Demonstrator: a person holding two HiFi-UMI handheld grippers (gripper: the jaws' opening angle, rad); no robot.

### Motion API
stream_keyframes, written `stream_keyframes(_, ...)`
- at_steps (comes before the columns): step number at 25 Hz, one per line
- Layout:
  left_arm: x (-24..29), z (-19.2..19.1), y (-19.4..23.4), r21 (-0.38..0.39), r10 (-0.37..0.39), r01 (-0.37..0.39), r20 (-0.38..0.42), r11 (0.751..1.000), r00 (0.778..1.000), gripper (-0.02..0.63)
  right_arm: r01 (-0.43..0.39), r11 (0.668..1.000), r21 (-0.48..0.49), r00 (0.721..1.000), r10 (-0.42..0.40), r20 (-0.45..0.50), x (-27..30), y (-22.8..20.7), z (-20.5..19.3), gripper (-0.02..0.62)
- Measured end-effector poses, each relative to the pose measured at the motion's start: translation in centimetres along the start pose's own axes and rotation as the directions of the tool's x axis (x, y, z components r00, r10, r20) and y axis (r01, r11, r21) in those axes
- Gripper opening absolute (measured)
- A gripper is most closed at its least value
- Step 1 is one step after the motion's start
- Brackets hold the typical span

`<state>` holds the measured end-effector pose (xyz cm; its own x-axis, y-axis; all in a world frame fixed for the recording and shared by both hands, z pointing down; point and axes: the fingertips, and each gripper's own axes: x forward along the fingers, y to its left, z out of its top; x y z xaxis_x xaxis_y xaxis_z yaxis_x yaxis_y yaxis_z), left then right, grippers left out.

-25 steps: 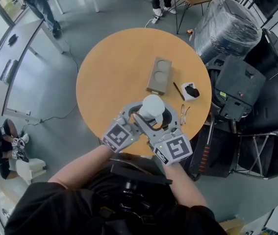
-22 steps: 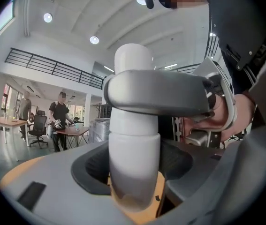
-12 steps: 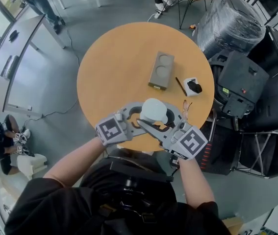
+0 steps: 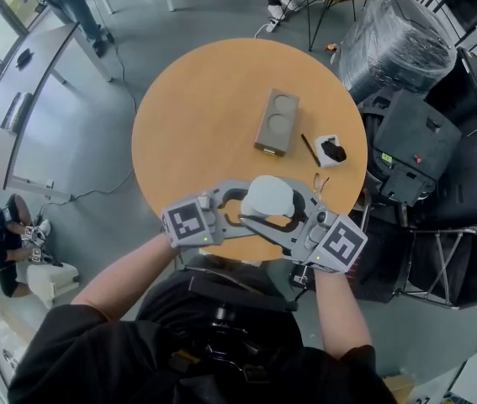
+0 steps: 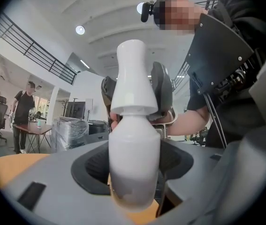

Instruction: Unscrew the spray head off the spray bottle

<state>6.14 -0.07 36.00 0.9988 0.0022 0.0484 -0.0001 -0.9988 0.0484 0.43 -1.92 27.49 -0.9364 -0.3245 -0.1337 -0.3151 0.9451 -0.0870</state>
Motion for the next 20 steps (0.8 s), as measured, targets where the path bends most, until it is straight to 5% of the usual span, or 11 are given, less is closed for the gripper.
stream_keyframes(20,-0.8,-4.3,1.0,-0.001,0.07,-0.07,-0.034,0.998,0.997,0.307,0.009,0.999,-0.034,1.0,-0.009,0.016,0.2,0.0,5.0,0.259)
